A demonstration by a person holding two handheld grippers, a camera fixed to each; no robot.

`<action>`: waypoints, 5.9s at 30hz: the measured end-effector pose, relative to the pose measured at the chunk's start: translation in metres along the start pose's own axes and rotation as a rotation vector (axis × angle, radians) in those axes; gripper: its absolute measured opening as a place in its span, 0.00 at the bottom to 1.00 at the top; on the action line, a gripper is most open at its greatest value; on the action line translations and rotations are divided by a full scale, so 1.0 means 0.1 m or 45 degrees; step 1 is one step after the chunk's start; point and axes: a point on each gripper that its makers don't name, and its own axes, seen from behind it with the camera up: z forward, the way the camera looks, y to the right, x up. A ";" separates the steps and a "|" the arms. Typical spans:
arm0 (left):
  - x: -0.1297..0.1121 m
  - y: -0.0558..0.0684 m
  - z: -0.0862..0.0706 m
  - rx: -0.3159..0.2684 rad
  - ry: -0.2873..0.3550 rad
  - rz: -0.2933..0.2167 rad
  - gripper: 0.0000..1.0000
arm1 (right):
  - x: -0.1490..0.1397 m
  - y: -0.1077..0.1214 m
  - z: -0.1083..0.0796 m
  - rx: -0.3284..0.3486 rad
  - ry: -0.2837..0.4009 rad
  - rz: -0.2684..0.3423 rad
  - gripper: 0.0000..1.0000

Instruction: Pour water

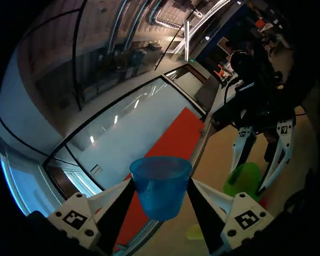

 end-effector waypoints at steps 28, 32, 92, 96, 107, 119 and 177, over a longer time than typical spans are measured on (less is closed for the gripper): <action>0.18 -0.03 0.03 0.014 0.011 0.287 0.83 | 0.06 -0.05 0.04 0.014 0.019 0.001 0.90; 0.19 -0.02 0.03 0.017 0.012 0.313 0.83 | 0.07 -0.05 0.03 0.013 0.022 0.001 0.90; 0.31 -0.10 -0.06 0.051 0.022 0.519 0.83 | 0.10 0.00 0.01 -0.009 0.012 -0.029 0.90; 0.30 -0.09 -0.06 0.052 0.021 0.527 0.83 | 0.11 0.01 0.01 -0.010 0.014 -0.030 0.90; 0.34 -0.13 -0.06 0.066 0.022 0.583 0.83 | 0.13 0.00 -0.01 -0.010 0.018 -0.030 0.90; 0.41 -0.20 -0.05 0.080 0.023 0.643 0.83 | 0.14 -0.02 -0.01 -0.005 0.025 -0.032 0.90; 0.59 -0.26 -0.07 0.126 0.041 0.953 0.83 | 0.20 -0.01 0.01 -0.008 0.031 -0.054 0.90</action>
